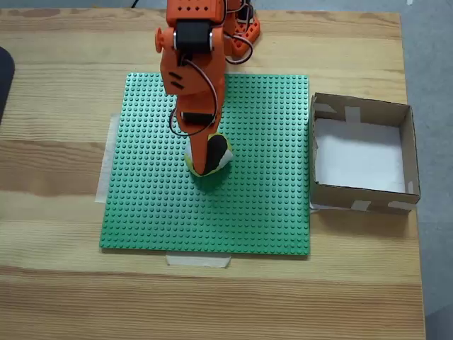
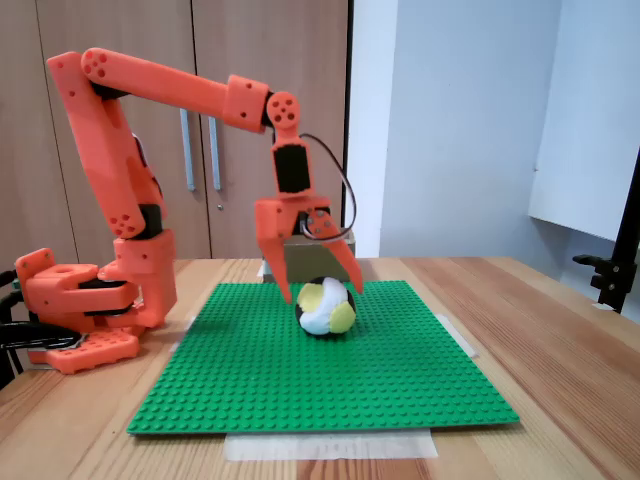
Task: Pick the ball and put it in the box.
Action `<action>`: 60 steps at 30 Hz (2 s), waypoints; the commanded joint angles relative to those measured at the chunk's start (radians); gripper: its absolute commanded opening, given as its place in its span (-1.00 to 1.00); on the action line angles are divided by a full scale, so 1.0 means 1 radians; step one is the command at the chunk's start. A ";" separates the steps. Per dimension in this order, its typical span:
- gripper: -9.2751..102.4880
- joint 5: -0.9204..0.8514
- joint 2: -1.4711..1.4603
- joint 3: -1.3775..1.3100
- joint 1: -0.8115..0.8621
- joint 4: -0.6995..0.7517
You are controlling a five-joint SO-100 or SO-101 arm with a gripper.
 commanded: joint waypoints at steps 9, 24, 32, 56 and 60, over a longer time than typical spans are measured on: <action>-0.14 -0.044 -0.009 -0.018 -0.006 -0.048; -0.26 -0.054 -0.009 0.000 0.005 -0.080; -0.28 -0.051 -0.008 0.021 0.015 -0.109; -0.85 -0.051 0.000 0.028 0.034 -0.156; -0.85 -0.043 0.000 0.021 0.034 -0.160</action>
